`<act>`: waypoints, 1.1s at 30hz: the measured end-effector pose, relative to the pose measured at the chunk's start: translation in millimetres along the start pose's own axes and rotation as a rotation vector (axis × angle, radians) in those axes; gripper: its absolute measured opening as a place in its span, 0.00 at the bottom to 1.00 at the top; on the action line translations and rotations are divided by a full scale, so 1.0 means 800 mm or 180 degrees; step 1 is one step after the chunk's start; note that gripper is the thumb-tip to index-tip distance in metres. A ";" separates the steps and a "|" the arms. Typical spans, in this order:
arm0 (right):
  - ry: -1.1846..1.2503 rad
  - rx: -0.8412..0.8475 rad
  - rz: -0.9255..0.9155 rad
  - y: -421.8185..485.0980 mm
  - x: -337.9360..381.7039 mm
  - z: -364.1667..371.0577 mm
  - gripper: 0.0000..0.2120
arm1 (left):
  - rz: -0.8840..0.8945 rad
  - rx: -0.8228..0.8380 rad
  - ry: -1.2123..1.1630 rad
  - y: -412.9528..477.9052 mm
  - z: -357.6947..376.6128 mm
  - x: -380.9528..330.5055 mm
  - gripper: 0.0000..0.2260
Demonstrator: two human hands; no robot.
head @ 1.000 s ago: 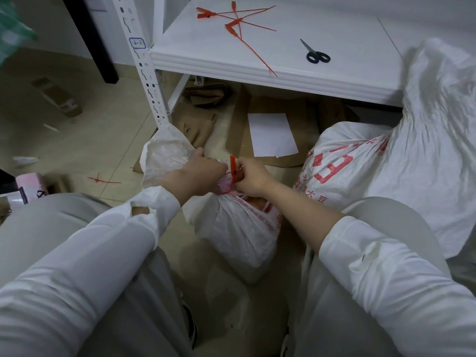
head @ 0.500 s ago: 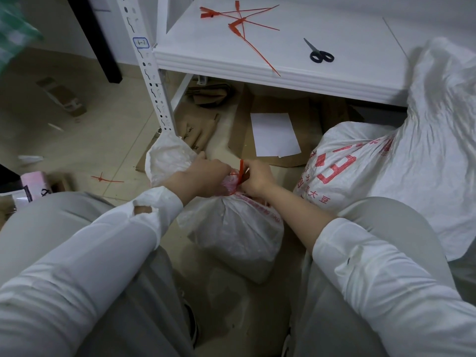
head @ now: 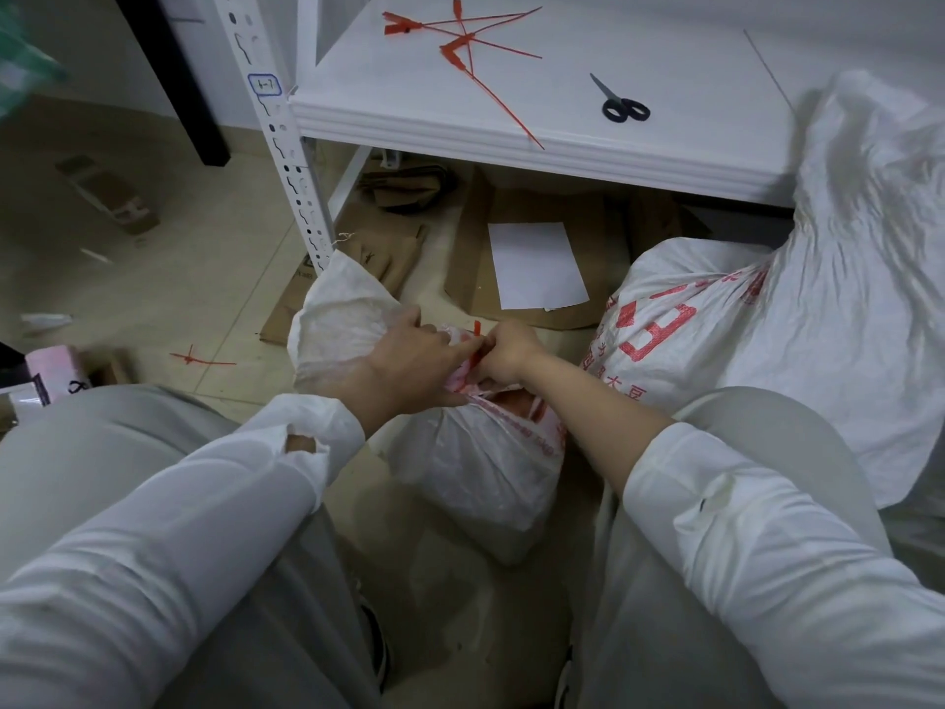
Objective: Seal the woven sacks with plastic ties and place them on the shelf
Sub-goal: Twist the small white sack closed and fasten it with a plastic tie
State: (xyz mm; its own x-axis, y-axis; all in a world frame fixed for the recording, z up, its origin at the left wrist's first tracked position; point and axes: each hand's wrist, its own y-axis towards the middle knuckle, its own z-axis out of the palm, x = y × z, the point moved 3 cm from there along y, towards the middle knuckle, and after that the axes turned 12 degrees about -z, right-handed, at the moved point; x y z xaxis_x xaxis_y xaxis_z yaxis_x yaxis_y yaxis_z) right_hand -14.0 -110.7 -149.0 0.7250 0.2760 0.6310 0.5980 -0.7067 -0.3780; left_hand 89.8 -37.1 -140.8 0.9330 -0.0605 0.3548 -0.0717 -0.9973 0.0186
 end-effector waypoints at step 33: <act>-0.0977 0.0572 -0.0820 -0.024 0.031 -0.019 0.20 | -0.0547 0.0333 -0.0337 -0.006 -0.004 -0.004 0.27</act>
State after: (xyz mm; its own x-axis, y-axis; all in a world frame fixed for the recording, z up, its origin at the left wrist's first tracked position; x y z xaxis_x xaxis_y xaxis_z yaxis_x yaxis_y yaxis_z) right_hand -12.2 -100.2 -116.0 0.5962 0.6283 0.4999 0.8028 -0.4725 -0.3636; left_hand 86.1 -32.0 -138.7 0.9605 0.1121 0.2546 0.1233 -0.9920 -0.0286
